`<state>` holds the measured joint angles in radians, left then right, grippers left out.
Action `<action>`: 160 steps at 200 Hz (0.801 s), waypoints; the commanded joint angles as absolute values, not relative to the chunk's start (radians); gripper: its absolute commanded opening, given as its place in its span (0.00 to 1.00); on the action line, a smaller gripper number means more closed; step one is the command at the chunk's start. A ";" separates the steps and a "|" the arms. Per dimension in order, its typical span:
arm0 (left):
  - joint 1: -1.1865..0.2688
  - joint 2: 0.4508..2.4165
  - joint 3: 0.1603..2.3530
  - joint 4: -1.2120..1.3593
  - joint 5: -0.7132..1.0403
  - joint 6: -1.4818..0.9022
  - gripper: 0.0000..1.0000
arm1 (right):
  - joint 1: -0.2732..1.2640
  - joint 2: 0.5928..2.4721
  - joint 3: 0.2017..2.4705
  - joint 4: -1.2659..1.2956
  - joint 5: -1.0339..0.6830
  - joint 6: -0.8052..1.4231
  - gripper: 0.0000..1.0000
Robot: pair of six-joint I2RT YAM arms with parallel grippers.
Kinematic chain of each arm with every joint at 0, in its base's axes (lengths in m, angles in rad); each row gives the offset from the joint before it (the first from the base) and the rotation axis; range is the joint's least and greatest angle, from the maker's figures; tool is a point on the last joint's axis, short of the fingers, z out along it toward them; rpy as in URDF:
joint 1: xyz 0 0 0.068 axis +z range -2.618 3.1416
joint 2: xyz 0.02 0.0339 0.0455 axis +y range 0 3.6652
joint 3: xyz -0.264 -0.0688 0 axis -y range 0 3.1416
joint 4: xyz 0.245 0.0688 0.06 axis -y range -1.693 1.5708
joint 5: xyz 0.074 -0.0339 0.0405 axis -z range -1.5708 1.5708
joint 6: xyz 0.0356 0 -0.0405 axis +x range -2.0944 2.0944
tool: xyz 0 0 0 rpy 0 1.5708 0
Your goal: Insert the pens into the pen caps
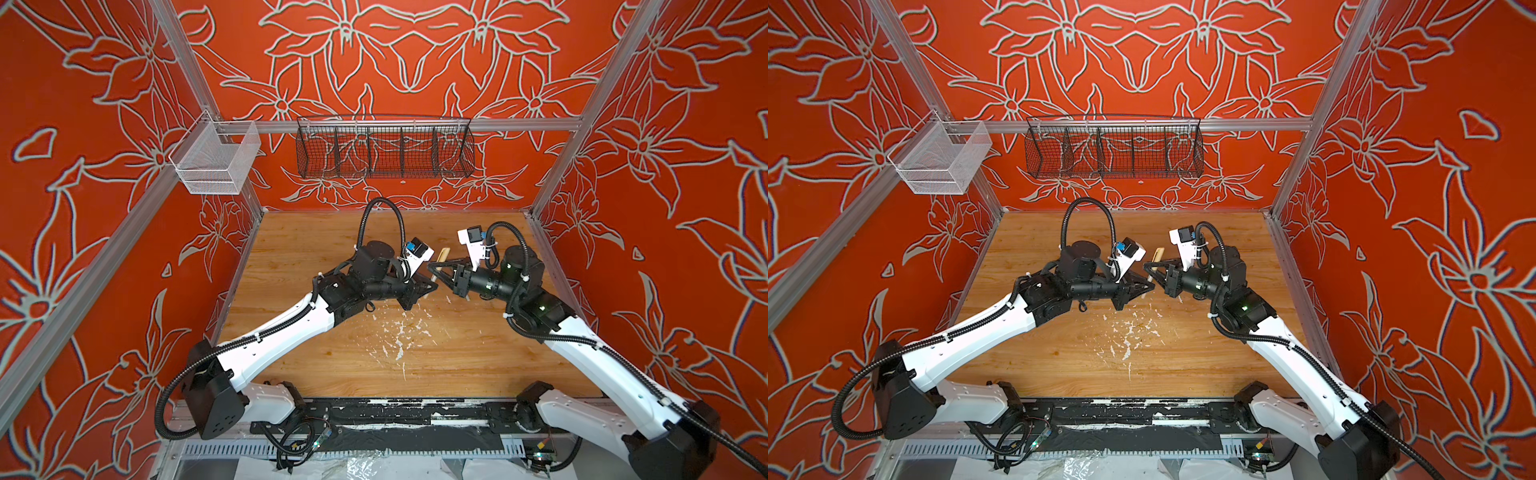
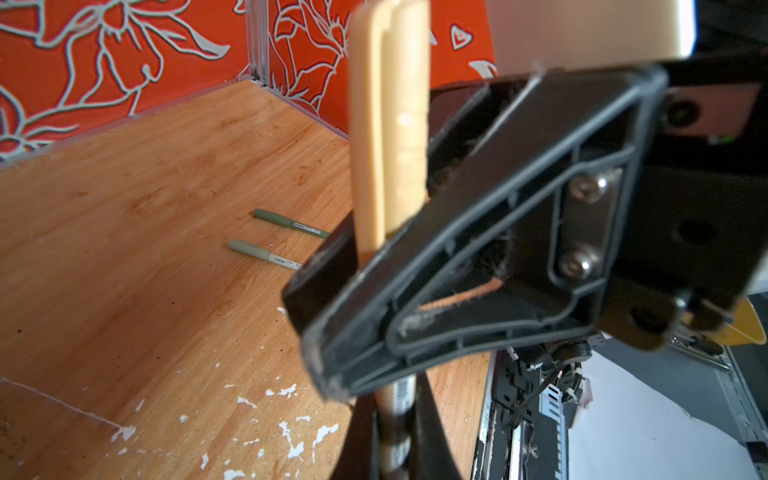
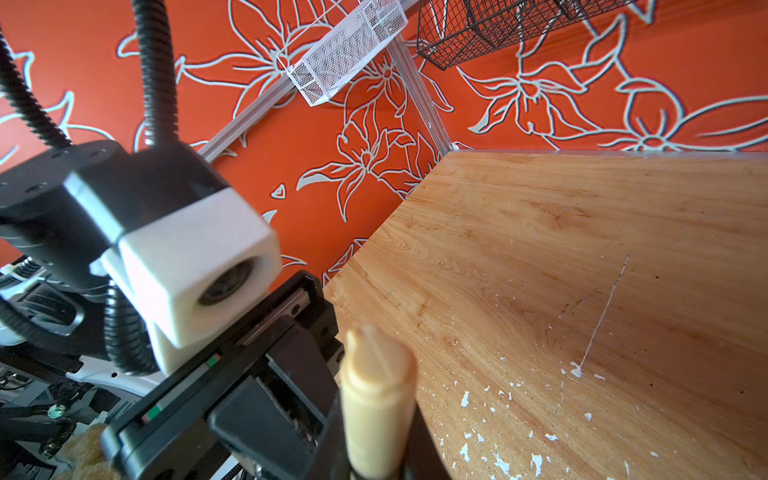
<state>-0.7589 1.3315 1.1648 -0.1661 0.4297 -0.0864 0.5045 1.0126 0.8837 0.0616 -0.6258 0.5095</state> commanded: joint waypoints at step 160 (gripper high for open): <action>-0.733 1.374 1.213 -0.167 0.526 -0.082 0.00 | 0.359 0.917 0.891 0.078 -0.690 0.560 0.46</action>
<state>-0.7387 1.3815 1.1934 -0.1722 0.5011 -0.0845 0.3656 0.9100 0.8879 -0.0166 -0.5957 0.5285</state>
